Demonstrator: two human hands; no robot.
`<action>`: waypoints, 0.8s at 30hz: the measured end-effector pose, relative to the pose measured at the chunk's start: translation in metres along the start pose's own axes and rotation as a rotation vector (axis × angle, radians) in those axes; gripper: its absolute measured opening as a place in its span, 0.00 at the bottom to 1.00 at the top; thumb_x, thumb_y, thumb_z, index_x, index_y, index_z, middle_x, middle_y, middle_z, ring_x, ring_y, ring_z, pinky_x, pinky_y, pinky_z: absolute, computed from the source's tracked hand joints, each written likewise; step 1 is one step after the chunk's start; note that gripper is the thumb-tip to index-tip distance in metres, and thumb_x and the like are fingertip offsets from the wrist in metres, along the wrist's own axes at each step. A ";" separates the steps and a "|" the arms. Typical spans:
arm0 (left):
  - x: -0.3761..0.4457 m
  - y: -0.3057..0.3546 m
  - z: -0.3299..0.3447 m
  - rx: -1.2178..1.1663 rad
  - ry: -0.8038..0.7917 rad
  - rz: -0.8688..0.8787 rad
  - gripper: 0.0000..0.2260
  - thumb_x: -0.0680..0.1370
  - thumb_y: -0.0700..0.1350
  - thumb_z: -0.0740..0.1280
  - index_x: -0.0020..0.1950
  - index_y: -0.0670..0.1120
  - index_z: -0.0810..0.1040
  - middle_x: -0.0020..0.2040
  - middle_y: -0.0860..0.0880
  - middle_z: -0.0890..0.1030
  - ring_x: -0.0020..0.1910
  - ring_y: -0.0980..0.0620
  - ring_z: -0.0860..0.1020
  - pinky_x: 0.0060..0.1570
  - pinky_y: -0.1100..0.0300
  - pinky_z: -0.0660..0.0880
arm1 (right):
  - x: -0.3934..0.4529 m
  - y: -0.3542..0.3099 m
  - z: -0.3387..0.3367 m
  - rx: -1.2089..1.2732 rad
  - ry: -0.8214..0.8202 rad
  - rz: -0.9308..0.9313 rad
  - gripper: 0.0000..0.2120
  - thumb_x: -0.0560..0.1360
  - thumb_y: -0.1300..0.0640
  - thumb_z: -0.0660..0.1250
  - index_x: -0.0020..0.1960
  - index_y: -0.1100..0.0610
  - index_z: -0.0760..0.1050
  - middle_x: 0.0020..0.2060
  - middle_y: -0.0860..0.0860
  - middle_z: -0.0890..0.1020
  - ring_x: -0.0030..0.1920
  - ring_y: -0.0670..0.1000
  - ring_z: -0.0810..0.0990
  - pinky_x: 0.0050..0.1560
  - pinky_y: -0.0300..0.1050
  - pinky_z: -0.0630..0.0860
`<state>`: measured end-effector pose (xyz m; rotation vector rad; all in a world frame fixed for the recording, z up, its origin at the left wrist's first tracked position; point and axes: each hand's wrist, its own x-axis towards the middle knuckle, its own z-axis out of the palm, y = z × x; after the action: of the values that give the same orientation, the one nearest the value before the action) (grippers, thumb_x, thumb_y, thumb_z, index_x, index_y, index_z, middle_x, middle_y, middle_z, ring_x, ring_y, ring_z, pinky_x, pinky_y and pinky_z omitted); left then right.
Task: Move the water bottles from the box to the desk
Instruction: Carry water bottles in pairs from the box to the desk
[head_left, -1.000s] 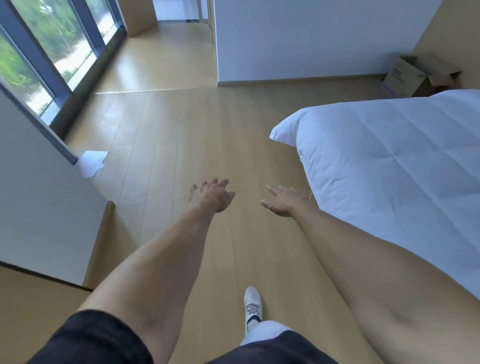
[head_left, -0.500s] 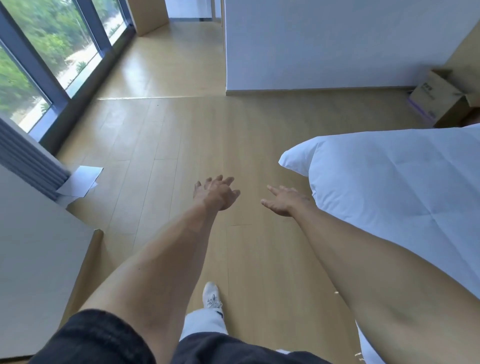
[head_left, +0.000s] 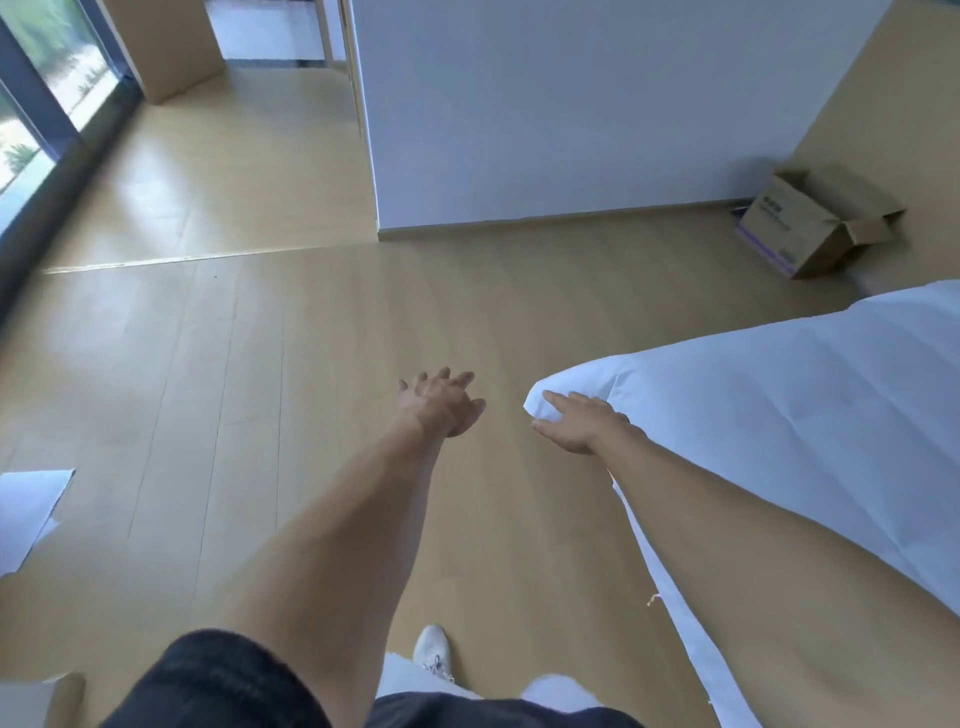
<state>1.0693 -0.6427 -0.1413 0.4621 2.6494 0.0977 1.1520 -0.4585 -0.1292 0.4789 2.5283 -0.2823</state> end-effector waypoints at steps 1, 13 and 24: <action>0.018 -0.003 -0.012 0.007 -0.003 0.006 0.27 0.83 0.63 0.53 0.81 0.59 0.55 0.81 0.51 0.58 0.79 0.44 0.57 0.76 0.41 0.52 | 0.014 -0.004 -0.013 0.011 0.007 0.010 0.32 0.80 0.35 0.52 0.81 0.41 0.47 0.81 0.47 0.51 0.80 0.57 0.50 0.75 0.59 0.57; 0.215 -0.014 -0.087 0.053 -0.037 0.053 0.27 0.82 0.63 0.53 0.81 0.60 0.55 0.81 0.51 0.58 0.79 0.45 0.57 0.75 0.42 0.53 | 0.185 -0.021 -0.109 0.063 -0.001 0.085 0.31 0.81 0.36 0.53 0.81 0.40 0.48 0.81 0.47 0.50 0.80 0.56 0.46 0.77 0.58 0.50; 0.429 0.019 -0.180 0.100 -0.043 0.025 0.27 0.82 0.63 0.52 0.81 0.59 0.54 0.82 0.51 0.56 0.79 0.47 0.57 0.75 0.42 0.54 | 0.396 -0.016 -0.224 0.080 -0.027 0.036 0.32 0.80 0.35 0.54 0.80 0.40 0.50 0.81 0.47 0.51 0.80 0.54 0.49 0.78 0.59 0.50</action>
<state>0.6333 -0.4792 -0.1557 0.5242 2.6153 -0.0370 0.7276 -0.2972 -0.1596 0.5476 2.4865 -0.3753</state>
